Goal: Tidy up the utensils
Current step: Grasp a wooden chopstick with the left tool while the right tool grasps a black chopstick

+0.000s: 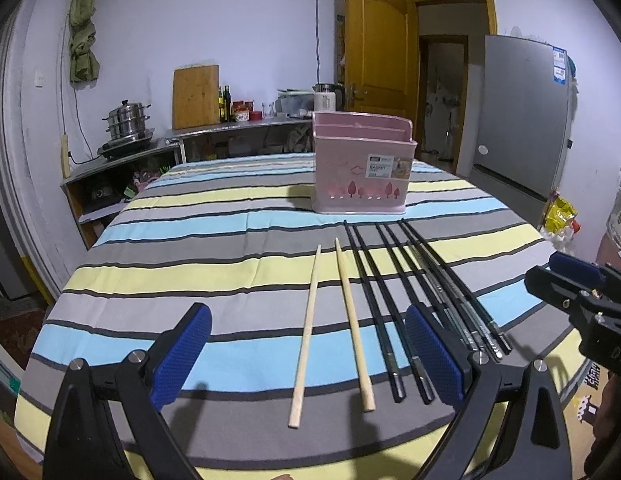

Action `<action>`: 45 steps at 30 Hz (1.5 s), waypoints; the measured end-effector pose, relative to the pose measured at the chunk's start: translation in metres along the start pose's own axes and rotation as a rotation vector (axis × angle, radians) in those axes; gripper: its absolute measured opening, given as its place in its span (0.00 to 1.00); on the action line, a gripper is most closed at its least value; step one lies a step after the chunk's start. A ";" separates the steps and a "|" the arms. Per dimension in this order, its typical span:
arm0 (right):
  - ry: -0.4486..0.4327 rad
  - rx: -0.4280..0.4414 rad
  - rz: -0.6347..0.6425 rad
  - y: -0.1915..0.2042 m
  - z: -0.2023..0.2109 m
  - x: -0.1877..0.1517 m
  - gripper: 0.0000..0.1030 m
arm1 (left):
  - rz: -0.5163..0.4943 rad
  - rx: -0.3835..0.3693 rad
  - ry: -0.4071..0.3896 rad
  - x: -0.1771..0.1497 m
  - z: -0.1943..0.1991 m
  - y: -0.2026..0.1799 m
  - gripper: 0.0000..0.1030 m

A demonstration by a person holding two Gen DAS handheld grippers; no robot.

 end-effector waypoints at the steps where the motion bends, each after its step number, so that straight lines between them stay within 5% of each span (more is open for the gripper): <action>1: 0.007 0.006 0.001 -0.002 -0.003 0.001 0.56 | 0.002 -0.003 0.017 0.000 -0.005 0.001 0.96; 16: 0.113 0.062 -0.022 -0.023 -0.070 0.019 0.54 | -0.013 0.040 0.244 0.014 -0.086 0.017 0.82; 26: 0.236 0.106 -0.033 -0.036 -0.126 0.018 0.24 | 0.027 0.011 0.366 0.014 -0.117 0.016 0.58; 34: 0.295 0.144 -0.054 -0.046 -0.158 0.020 0.15 | -0.022 0.039 0.381 0.017 -0.130 0.011 0.41; 45: 0.369 0.182 -0.054 -0.048 -0.186 0.024 0.14 | -0.048 0.069 0.415 0.023 -0.142 0.008 0.38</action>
Point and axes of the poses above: each gripper's, at about its wrist camera, not at the fingertips, and z roughly against the way its jaws point, y to its left, x to its top, the point moved 8 cm from there along -z, roughly the way its jaws point, and after that the axes turned 15 degrees about z, right-handed, at the moved point
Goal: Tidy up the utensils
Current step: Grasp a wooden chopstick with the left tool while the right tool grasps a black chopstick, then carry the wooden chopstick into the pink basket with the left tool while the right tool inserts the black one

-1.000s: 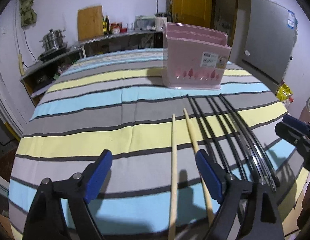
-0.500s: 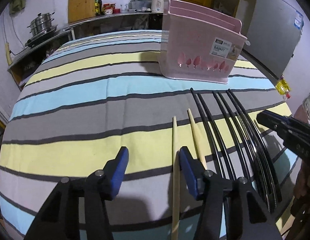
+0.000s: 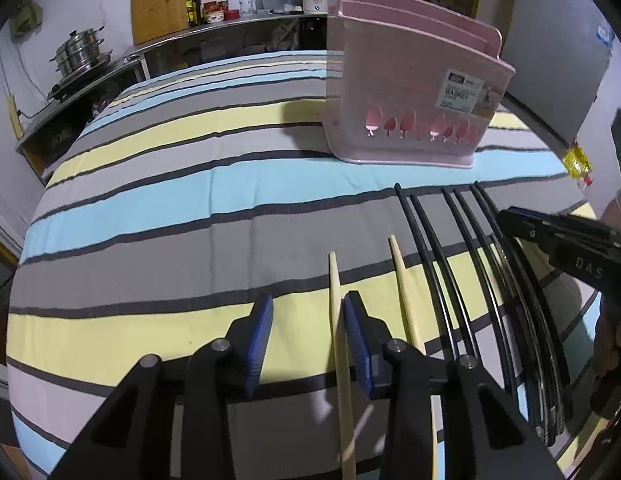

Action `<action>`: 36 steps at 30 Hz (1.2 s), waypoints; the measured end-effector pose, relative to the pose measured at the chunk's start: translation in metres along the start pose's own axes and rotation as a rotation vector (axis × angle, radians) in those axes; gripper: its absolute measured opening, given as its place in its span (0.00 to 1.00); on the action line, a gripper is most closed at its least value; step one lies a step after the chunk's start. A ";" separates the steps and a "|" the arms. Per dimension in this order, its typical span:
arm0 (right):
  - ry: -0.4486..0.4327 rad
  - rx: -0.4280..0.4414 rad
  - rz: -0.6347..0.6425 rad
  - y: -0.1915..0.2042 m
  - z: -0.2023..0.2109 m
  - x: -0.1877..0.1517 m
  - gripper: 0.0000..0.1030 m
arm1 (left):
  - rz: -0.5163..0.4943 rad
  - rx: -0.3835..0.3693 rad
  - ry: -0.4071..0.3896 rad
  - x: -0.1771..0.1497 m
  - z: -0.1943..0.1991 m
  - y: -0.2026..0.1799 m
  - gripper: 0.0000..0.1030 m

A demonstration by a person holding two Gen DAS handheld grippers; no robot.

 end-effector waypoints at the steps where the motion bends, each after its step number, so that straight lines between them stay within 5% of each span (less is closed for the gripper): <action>1: 0.007 -0.001 0.003 0.000 -0.001 0.000 0.13 | -0.013 0.009 0.003 0.000 -0.001 -0.001 0.38; 5: 0.021 -0.002 0.014 0.000 -0.003 0.002 0.07 | -0.027 0.016 0.011 0.001 -0.001 -0.003 0.36; 9: 0.011 0.015 -0.001 -0.002 0.002 0.005 0.06 | -0.035 0.021 0.013 0.005 -0.001 -0.003 0.11; 12: -0.013 0.020 -0.006 -0.003 0.010 0.010 0.06 | 0.009 -0.027 0.038 0.008 0.001 0.001 0.07; 36: -0.237 0.000 -0.001 -0.017 0.103 0.059 0.05 | 0.008 -0.191 -0.125 0.064 0.104 -0.018 0.06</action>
Point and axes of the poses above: each gripper's, at about its wrist camera, not at the fingertips, and z roughly against the way its jaws point, y to its left, x to its top, the point moved 8 cm from there along -z, roughly the way its jaws point, and after that the axes turned 15 degrees about z, right-handed, at the moved point
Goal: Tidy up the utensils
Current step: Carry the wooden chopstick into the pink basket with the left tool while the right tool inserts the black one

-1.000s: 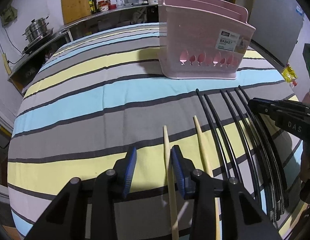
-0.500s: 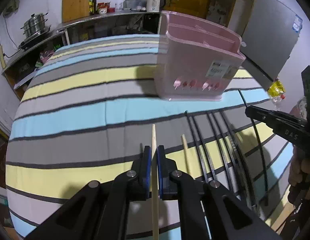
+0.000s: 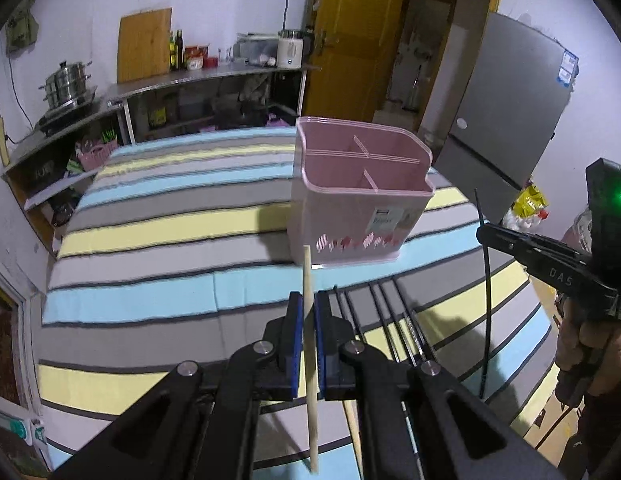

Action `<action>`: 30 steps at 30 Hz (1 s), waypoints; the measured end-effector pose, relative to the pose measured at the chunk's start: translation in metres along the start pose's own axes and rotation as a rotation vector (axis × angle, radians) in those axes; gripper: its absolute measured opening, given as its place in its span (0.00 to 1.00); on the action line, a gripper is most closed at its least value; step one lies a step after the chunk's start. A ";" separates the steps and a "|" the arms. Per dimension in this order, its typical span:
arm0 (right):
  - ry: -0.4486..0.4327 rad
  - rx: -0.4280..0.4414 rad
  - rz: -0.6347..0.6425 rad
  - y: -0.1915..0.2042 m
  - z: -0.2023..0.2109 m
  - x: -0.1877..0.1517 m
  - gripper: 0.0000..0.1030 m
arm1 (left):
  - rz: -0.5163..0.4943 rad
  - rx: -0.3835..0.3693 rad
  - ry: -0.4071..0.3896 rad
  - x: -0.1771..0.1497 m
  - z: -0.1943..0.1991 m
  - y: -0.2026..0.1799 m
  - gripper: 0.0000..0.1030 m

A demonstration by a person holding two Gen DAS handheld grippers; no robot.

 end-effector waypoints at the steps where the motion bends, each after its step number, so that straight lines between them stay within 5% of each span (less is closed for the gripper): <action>1: -0.009 -0.002 0.000 0.001 0.004 0.003 0.05 | -0.001 -0.004 -0.008 0.002 0.002 -0.002 0.06; 30: -0.208 -0.019 0.031 0.009 0.063 0.062 0.05 | 0.000 -0.061 -0.076 0.056 0.039 -0.035 0.06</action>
Point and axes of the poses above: each gripper's, at about its wrist camera, not at the fingertips, and z roughly against the way its jaws point, y to its left, x to its top, the point moved 8 cm from there along -z, roughly the way its jaws point, and after that the axes turned 15 degrees about z, right-handed, at the moved point
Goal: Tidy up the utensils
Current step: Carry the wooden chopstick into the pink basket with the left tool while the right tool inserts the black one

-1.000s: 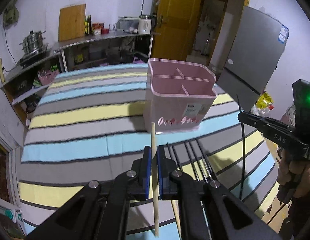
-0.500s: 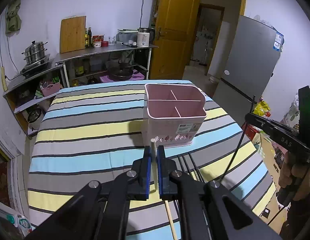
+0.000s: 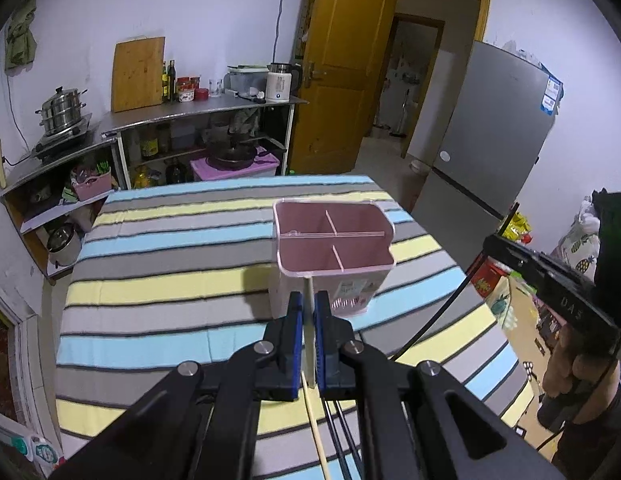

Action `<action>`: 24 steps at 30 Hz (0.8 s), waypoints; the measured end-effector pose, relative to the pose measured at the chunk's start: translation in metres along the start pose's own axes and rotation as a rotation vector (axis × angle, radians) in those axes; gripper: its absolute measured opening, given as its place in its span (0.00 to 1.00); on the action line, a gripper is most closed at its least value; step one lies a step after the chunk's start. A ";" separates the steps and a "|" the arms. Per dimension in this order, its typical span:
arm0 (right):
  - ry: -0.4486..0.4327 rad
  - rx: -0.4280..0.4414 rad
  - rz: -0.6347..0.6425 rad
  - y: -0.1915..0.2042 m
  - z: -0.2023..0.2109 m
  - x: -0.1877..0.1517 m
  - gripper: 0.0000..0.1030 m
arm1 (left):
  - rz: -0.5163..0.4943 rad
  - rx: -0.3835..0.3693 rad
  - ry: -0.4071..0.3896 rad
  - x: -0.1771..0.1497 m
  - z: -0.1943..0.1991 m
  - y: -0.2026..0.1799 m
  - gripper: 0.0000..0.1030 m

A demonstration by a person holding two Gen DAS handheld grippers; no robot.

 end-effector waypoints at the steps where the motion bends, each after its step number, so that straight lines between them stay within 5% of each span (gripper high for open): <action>1: -0.009 0.000 -0.002 0.000 0.000 0.005 0.05 | -0.002 0.000 -0.006 0.003 0.001 -0.001 0.06; 14: -0.160 -0.010 -0.054 -0.008 -0.013 0.083 0.05 | 0.011 -0.030 -0.112 0.086 0.004 -0.022 0.06; 24: -0.129 -0.009 -0.059 -0.005 -0.056 0.081 0.05 | 0.039 -0.016 -0.092 0.097 -0.043 -0.013 0.06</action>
Point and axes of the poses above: each gripper's, at about its wrist camera, not at the fingertips, and z roughly against the way its jaws point, y to its left, x to its top, the point moved 8 cm from there along -z, roughly the way its jaws point, and after that the axes turned 15 degrees about z, right-handed, at the moved point
